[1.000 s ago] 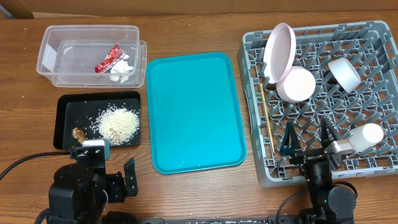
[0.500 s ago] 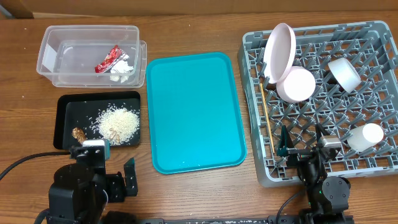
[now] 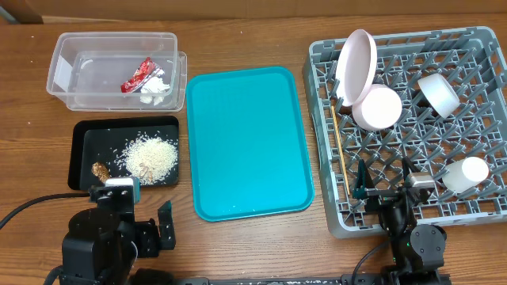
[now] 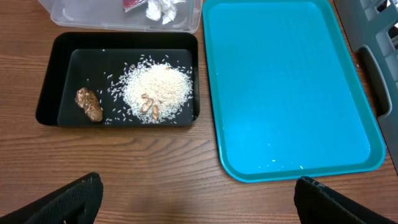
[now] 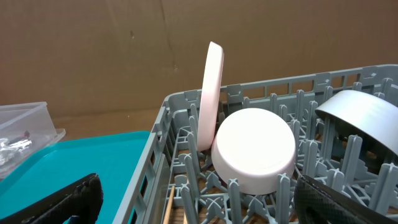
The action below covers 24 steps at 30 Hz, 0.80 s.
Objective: Sort waste into correct bins and load items into the dishwasher
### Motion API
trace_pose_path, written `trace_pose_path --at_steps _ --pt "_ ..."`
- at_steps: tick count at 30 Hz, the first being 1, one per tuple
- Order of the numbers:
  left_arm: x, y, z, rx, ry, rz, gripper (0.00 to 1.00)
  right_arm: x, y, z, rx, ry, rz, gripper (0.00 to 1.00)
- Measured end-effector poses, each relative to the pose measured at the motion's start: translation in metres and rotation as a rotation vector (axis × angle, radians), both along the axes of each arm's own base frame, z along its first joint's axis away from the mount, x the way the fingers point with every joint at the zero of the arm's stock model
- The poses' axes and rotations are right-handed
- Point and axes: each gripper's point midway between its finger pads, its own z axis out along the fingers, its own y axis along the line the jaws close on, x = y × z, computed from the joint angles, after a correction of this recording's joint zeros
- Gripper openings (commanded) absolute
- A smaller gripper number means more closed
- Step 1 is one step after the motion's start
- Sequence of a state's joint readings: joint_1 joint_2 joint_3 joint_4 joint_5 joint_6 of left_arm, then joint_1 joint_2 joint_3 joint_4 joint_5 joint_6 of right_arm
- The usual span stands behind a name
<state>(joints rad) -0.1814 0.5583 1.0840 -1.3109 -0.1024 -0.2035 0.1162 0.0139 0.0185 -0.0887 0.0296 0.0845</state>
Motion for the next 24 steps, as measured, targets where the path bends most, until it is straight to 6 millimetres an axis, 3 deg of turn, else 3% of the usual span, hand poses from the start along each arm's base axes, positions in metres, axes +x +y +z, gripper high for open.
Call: trace_pose_path --at_steps 21,24 --pt "0.0 0.0 -0.006 0.002 0.009 0.001 1.0 0.0 0.0 0.0 -0.003 0.0 0.0 1.0" --pt "0.009 0.002 -0.009 -0.007 -0.041 0.02 1.0 0.0 0.0 0.0 -0.003 0.0 0.0 1.0"
